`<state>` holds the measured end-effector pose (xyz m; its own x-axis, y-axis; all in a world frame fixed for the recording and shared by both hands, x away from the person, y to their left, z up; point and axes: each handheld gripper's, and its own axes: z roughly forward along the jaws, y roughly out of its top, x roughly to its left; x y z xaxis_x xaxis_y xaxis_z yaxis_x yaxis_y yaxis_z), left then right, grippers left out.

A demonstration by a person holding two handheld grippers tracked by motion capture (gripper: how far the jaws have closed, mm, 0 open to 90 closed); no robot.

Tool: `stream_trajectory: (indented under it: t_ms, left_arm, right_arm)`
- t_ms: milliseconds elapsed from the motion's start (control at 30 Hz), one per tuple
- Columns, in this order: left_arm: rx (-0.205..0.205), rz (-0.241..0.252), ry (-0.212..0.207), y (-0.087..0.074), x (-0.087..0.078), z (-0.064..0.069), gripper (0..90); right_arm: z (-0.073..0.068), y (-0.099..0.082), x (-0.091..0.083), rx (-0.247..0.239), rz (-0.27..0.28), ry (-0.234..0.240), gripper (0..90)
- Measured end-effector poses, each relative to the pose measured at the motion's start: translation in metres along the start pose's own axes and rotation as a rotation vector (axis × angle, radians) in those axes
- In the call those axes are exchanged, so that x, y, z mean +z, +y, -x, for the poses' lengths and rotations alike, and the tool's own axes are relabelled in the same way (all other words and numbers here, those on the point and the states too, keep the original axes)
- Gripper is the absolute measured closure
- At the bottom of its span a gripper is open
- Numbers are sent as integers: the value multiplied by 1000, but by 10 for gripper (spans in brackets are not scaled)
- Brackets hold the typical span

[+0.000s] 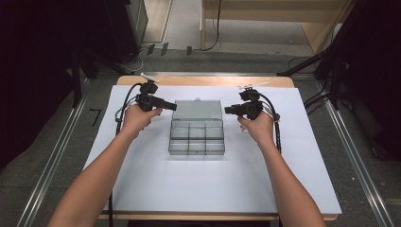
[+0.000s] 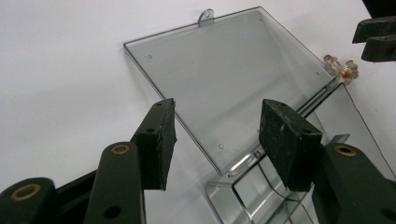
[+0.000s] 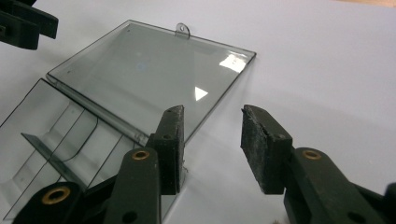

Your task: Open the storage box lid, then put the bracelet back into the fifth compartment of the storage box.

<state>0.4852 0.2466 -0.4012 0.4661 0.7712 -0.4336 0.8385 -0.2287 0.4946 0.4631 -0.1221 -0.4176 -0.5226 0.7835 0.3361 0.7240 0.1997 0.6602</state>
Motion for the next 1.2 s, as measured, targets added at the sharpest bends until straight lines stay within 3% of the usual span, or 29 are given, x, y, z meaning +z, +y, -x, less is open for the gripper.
stream_trajectory:
  t_ms: [67,400,533,733,800,1067,1200]
  left_arm:
    - [25,-18,10,-1,-2,3,457]
    - [101,15,13,-17,-17,24,450]
    - [128,19,38,-27,-23,31,449]
    - [118,23,12,-46,-24,32,448]
    - [124,4,20,-47,-24,32,443]
    - [145,32,-18,-55,-28,36,436]
    - [136,35,-11,-60,-31,36,437]
  right_arm:
    - [-1,-4,-4,-6,13,7,615]
    - [-10,-18,-23,-61,20,1,601]
    - [-11,-24,-29,-80,28,-1,587]
    - [-11,-32,-39,-90,19,-15,577]
    - [-10,-34,-42,-85,16,-22,575]
    - [0,-40,-49,-86,-5,-62,552]
    - [8,-42,-49,-78,-33,-76,531]
